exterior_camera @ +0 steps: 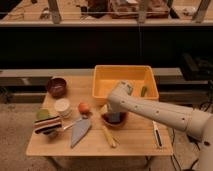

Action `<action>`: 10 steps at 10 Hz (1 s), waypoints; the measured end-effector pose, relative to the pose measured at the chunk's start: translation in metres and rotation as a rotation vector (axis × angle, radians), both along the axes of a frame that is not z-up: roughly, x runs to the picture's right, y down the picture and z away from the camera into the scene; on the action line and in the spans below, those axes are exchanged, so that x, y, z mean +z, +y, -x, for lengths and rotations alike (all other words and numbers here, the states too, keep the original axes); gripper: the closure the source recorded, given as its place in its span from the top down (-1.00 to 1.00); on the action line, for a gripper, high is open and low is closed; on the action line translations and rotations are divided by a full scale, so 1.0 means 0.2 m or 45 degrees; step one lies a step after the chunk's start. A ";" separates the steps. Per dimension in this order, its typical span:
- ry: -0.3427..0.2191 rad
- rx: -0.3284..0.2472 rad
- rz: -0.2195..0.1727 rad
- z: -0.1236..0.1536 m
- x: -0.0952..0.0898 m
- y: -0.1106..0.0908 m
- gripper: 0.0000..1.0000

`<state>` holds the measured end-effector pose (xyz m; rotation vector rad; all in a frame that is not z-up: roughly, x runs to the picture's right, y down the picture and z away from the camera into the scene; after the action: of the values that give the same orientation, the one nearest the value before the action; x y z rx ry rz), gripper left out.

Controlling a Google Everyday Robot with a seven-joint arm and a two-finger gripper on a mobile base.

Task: Wipe purple bowl with sponge

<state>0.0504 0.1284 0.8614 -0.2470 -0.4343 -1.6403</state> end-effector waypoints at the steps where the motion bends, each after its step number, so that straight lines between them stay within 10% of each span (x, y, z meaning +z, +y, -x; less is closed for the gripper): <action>1: 0.001 0.002 0.003 0.00 0.00 0.01 0.58; 5: -0.023 0.041 0.008 -0.03 0.01 0.00 0.07; 10: -0.054 0.051 0.006 -0.01 -0.01 -0.01 0.04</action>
<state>0.0521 0.1264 0.8603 -0.2055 -0.4725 -1.6077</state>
